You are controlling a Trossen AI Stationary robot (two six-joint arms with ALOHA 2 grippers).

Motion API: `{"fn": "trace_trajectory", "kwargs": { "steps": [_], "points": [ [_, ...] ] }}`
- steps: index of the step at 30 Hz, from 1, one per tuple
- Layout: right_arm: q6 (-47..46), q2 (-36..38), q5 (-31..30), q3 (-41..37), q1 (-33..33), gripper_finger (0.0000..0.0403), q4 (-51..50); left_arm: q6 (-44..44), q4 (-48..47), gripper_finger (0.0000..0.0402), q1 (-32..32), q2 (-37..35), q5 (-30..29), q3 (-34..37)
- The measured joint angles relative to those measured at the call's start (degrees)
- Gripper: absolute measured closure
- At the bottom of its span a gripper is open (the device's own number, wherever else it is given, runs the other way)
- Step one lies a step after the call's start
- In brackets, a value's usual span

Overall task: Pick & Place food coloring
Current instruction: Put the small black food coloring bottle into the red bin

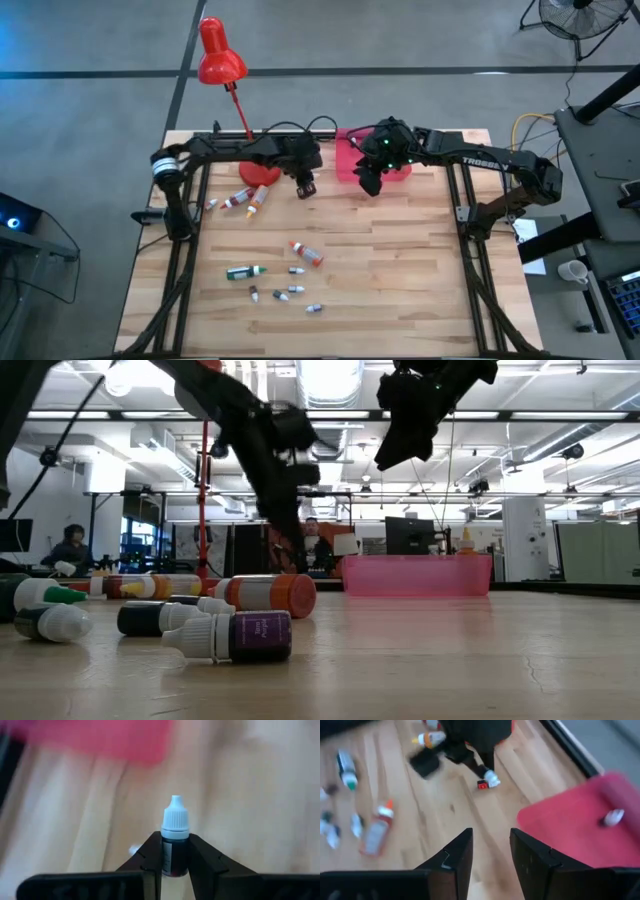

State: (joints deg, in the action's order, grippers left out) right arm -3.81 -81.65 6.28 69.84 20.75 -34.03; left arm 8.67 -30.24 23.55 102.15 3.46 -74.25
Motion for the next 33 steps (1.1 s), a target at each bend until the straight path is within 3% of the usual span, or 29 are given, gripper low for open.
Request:
{"fn": "trace_trajectory", "kwargs": {
  "steps": [4,12,18,33],
  "points": [
    [13.5,0.0,0.2,0.0,-0.2,0.0278,0.4,4.9,6.2,0.0355,-1.2,-6.5,1.6,2.5],
    [19.7,-0.1,-0.2,0.0,-0.4,0.0276,8.8,0.5,22.3,0.0355,-1.3,-17.0,9.3,10.4],
    [20.7,-0.1,-0.3,0.0,-0.3,0.0262,13.7,-5.2,27.4,0.0355,-1.3,-17.6,13.2,12.4],
    [22.7,-0.1,0.2,0.3,-1.7,0.0202,13.2,-4.6,36.0,0.0355,-1.3,-14.0,16.8,12.4]
  ]
}}
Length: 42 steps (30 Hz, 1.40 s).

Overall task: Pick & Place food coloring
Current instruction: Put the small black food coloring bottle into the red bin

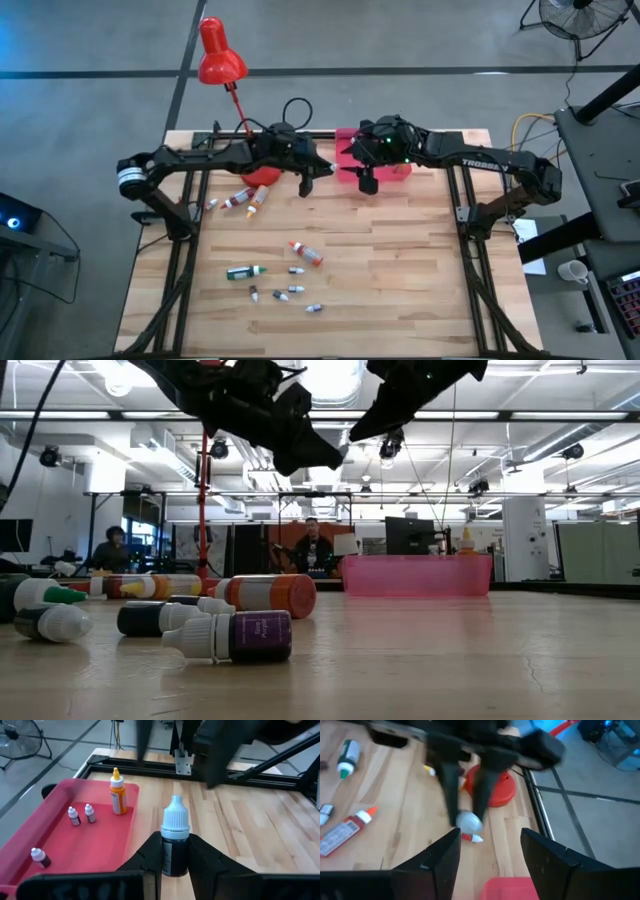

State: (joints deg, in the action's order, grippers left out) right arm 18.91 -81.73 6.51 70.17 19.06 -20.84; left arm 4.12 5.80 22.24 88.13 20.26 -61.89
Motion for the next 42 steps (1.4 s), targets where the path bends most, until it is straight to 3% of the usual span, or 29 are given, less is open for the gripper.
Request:
{"fn": "trace_trajectory", "kwargs": {
  "steps": [15,42],
  "points": [
    [-1.4,-0.7,0.0,-0.1,-0.2,0.0202,-3.1,-1.1,8.1,0.0355,-0.1,1.8,0.9,-0.2],
    [-2.3,-2.8,-0.7,-0.1,-0.2,0.0207,-4.9,1.4,7.7,0.0355,-0.6,6.2,1.6,-1.7]
  ]
}}
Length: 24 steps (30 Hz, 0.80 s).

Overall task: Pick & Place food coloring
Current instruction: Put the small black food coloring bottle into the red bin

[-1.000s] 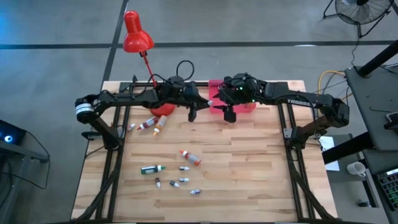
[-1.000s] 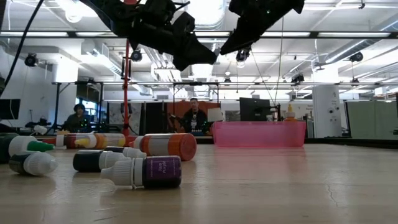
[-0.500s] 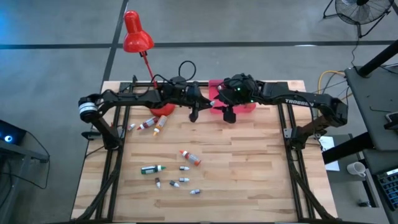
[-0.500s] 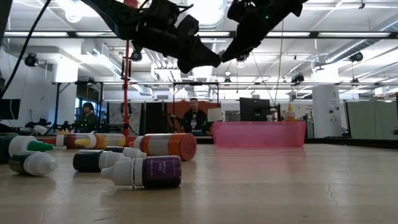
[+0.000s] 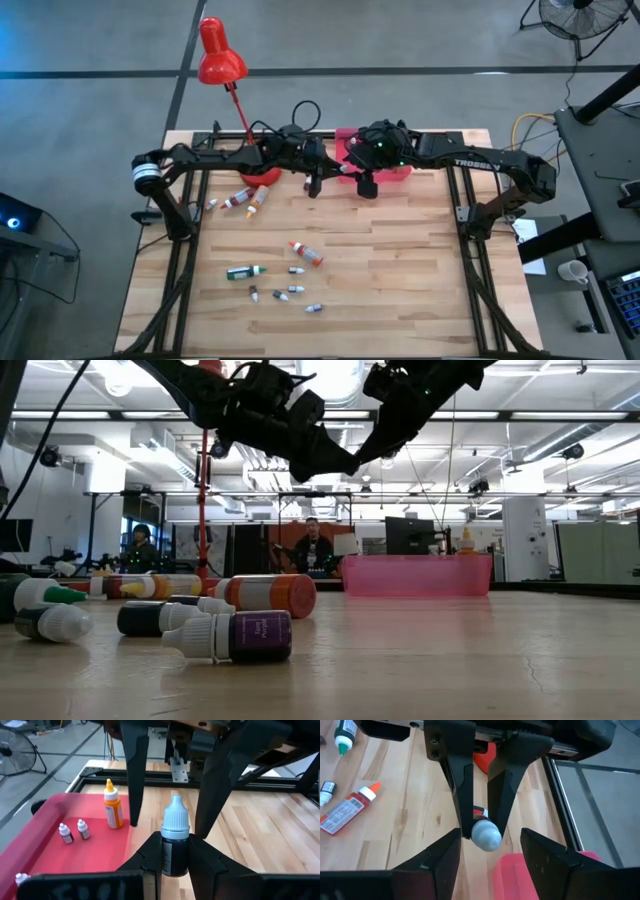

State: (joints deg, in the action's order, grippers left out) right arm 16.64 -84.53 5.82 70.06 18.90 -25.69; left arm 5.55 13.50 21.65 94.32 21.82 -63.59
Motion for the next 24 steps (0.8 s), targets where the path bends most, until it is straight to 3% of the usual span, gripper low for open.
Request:
{"fn": "trace_trajectory", "kwargs": {
  "steps": [14,24],
  "points": [
    [0.0,-0.1,0.0,0.0,0.0,0.0307,-1.8,1.5,0.1,0.0355,0.0,0.0,-0.5,0.1],
    [-0.2,-0.1,0.1,0.0,0.0,0.0315,-1.6,2.8,-0.5,0.0355,0.0,2.4,-0.5,0.2]
  ]
}}
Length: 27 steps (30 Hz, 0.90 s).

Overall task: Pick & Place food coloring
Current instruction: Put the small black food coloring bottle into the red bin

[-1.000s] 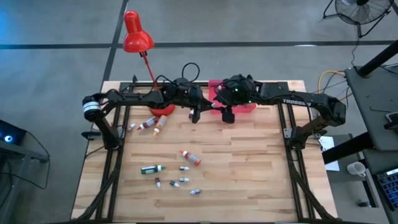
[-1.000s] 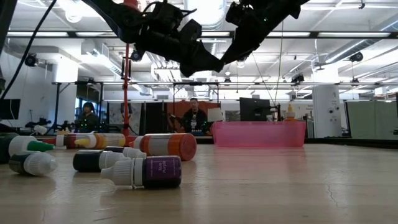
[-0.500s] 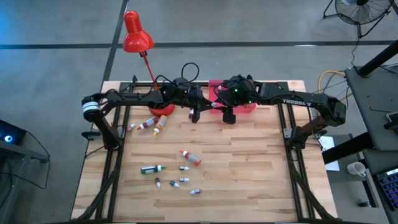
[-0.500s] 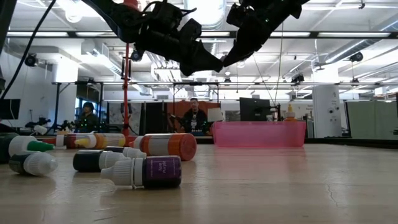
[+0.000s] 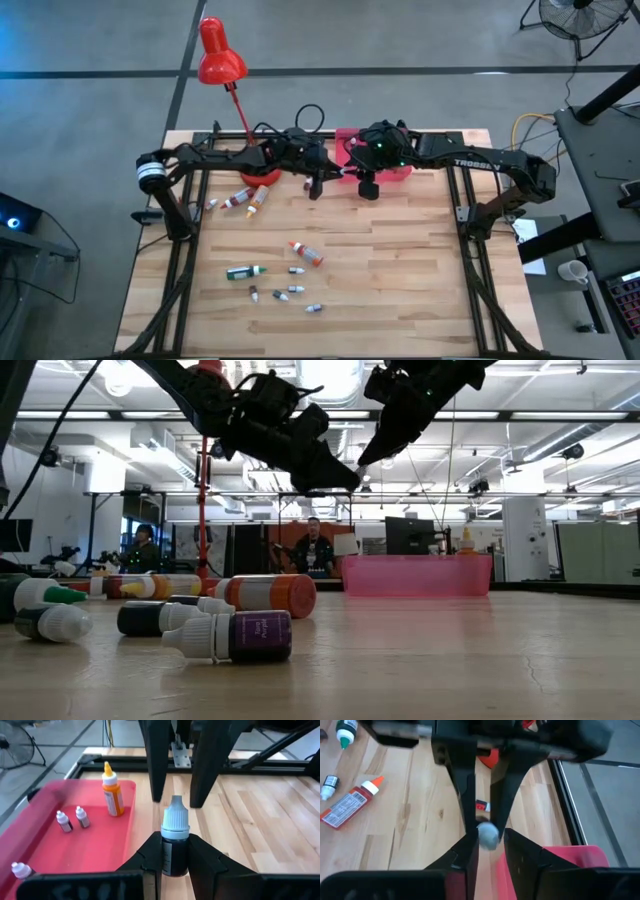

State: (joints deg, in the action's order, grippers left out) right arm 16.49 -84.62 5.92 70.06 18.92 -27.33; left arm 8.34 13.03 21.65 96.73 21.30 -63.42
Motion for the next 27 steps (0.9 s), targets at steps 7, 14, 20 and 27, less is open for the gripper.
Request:
{"fn": "trace_trajectory", "kwargs": {
  "steps": [7,14,20,27],
  "points": [
    [-0.2,0.0,0.0,0.0,0.0,0.0295,-0.9,-0.5,0.1,0.0355,0.0,0.5,0.0,-0.9],
    [-1.2,-0.4,0.0,-0.1,0.2,0.0278,-1.3,-0.6,0.1,0.0355,0.0,0.5,0.0,-2.0],
    [-0.7,-0.4,0.0,-0.1,0.2,0.0277,-1.2,-0.6,-1.6,0.0355,-0.1,0.5,0.0,-2.0],
    [-1.5,-0.6,0.0,-0.1,0.2,0.0293,-1.3,-0.5,-2.0,0.0355,-0.1,0.5,0.0,-1.9]
  ]
}}
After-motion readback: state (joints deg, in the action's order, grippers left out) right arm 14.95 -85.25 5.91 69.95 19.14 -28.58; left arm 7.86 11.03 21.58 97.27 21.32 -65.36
